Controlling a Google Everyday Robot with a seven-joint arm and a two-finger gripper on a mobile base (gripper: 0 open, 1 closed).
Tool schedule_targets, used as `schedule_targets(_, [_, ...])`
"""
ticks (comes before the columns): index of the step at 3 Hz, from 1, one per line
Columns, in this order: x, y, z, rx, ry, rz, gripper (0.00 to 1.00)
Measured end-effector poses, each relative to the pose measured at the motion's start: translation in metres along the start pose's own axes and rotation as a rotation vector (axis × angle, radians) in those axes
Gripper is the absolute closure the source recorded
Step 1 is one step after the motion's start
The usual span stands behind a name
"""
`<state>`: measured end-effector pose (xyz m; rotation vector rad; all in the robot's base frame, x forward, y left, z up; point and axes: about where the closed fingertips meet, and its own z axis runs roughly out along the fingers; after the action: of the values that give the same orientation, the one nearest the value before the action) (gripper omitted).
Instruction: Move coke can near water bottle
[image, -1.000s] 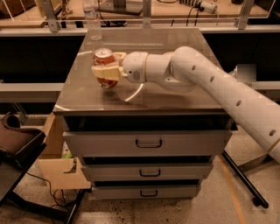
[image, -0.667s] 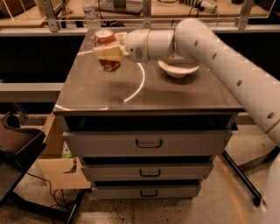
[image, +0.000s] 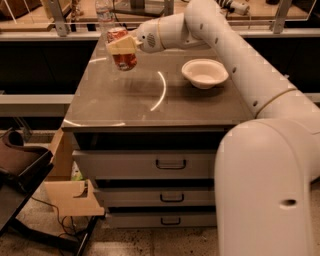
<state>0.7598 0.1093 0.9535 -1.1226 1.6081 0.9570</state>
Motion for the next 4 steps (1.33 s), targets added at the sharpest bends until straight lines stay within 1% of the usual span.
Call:
schedule_targets(1, [0.018, -0.051, 0.023, 0.064, 0.068, 0.063, 1.00])
schedule_targets(2, [0.009, -0.095, 0.018, 0.186, 0.052, 0.122, 1.00])
schedule_targets(3, [0.000, -0.130, 0.006, 0.296, -0.008, 0.173, 1.00])
schedule_targets(4, [-0.006, -0.150, -0.002, 0.349, -0.069, 0.209, 1.00])
